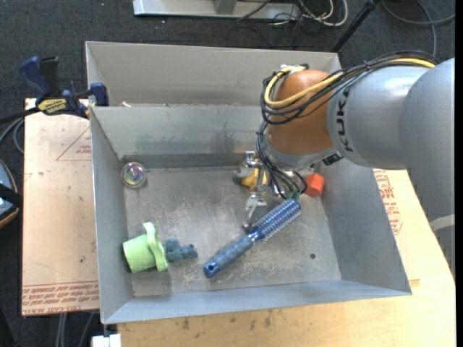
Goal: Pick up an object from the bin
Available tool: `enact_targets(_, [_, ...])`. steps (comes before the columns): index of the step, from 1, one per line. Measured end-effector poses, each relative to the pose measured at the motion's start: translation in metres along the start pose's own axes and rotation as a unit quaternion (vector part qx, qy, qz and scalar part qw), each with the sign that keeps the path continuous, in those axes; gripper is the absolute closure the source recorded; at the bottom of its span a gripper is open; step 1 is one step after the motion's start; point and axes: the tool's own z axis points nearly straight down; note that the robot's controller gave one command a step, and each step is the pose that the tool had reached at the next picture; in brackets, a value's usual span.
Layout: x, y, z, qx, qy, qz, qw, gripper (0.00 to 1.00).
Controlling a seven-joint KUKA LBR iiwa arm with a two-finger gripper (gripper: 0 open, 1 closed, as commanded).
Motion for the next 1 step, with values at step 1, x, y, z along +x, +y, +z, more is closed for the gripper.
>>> enact_targets(1, [-0.0096,-0.0905,0.0007,0.003,-0.0003,-0.155,0.988,0.0])
